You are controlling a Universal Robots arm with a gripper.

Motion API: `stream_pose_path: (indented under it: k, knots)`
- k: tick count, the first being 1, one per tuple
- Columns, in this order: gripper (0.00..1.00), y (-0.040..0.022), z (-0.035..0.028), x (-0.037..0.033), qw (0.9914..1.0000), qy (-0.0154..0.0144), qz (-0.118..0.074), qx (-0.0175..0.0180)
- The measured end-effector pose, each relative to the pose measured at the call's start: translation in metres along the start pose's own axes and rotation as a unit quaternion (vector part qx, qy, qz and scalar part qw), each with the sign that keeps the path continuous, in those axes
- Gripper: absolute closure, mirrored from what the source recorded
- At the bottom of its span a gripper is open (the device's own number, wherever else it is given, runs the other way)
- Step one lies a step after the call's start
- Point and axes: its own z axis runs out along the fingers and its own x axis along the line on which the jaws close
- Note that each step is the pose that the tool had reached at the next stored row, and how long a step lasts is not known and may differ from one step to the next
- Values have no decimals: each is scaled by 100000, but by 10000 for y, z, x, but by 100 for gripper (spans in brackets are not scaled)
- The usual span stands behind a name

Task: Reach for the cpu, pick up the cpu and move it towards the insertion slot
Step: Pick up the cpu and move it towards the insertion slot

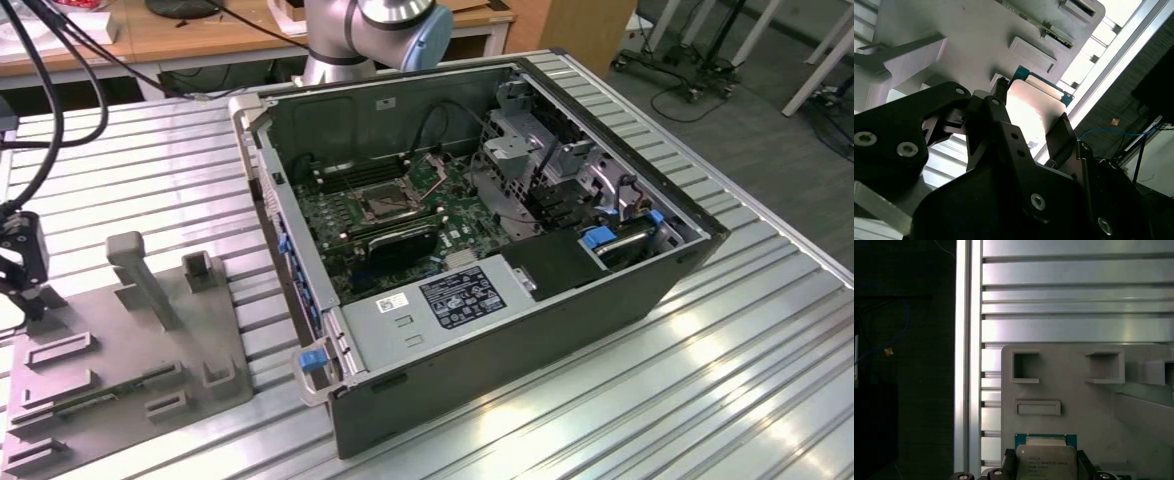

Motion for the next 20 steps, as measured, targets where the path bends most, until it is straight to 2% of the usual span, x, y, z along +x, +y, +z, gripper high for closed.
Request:
stream_pose_path:
  k: [20]
  knots:
    - [45,-2,-130,-4,100000,-5,0,0]
